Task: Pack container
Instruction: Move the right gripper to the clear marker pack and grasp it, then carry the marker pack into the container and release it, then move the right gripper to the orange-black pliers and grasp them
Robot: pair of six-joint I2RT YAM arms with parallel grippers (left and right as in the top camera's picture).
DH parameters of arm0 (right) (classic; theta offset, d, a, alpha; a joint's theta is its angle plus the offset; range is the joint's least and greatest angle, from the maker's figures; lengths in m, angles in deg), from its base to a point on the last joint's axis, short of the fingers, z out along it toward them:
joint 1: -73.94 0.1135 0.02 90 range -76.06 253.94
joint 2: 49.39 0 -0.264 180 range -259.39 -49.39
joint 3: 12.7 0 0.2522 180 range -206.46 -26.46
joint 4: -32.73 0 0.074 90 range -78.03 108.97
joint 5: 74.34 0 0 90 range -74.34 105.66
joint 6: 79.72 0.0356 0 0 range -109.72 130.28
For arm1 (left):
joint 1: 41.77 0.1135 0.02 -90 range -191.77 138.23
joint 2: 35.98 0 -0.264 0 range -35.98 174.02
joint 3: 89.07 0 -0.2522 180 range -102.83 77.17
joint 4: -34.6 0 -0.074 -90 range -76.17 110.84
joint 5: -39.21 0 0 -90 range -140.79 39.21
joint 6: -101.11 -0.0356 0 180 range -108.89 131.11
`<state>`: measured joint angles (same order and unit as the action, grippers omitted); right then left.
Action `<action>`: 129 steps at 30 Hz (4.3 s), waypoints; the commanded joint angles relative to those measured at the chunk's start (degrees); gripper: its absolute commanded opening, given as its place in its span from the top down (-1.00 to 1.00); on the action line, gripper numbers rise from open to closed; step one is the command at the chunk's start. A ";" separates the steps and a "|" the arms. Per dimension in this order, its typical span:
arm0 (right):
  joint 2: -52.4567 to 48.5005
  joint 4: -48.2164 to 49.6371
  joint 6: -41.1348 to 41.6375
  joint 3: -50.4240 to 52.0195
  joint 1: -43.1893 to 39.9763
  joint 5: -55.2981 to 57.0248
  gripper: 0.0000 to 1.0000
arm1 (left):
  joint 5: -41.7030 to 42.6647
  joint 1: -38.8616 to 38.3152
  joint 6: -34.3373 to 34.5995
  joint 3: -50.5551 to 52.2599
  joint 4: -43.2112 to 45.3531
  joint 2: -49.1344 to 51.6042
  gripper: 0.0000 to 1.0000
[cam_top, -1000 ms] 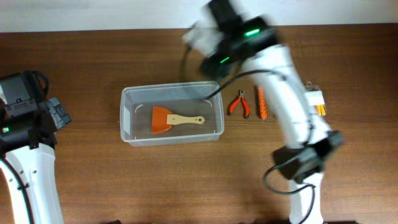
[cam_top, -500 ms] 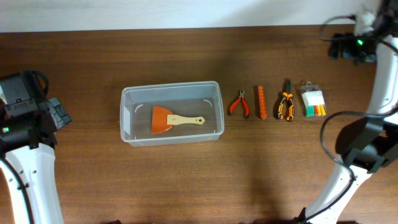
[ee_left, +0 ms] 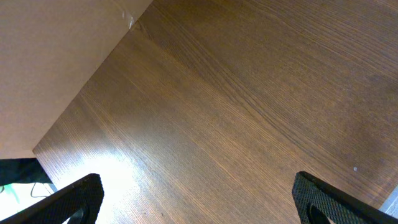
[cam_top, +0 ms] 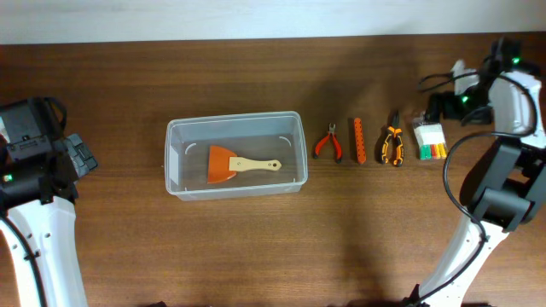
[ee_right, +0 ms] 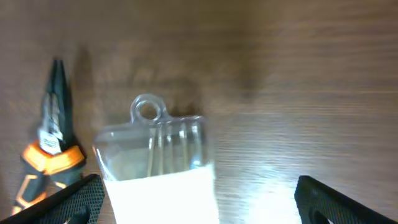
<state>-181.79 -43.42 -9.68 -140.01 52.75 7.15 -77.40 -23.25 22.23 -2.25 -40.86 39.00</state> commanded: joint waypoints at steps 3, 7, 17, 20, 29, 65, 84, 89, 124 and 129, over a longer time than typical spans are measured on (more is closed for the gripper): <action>-0.46 2.38 -0.55 4.87 1.70 0.35 -0.97 | -0.63 0.39 -0.70 -0.94 -0.11 -0.63 -0.99; -0.46 3.23 -0.31 6.91 2.38 0.35 -1.00 | -0.63 0.39 -0.68 -0.94 -0.11 -0.63 -0.99; -0.52 3.30 4.33 8.57 2.93 3.67 -0.32 | -0.63 0.39 -0.70 -0.94 -0.11 -0.63 -0.99; -0.50 2.99 6.40 8.55 2.91 4.17 -0.28 | -0.63 0.39 -0.68 -0.94 -0.11 -0.63 -0.98; 1.60 -4.98 8.81 1.36 2.91 4.17 -0.14 | -0.63 0.39 -0.70 -0.94 -0.11 -0.63 -0.98; 3.61 -21.00 -27.39 -16.09 55.34 -4.79 0.92 | -0.63 0.39 -0.70 -0.94 -0.11 -0.63 -0.98; 3.61 -5.22 -42.80 -4.20 56.33 -2.80 0.09 | -0.63 0.39 -0.70 -0.94 -0.11 -0.63 -0.98; 4.35 -5.05 -35.45 -5.44 56.33 2.36 -0.97 | -0.63 0.39 -0.68 -0.94 -0.11 -0.63 -0.99; 1.55 -11.76 28.98 -4.42 12.44 3.63 -0.90 | -0.63 0.39 -0.70 -0.94 -0.11 -0.63 -0.99; 1.55 -10.71 24.46 0.92 12.59 3.61 -0.77 | -0.63 0.39 -0.70 -0.94 -0.11 -0.63 -0.99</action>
<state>-180.19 -54.22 17.94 -141.39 64.99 11.08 -77.40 -23.25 22.23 -2.25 -40.88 39.00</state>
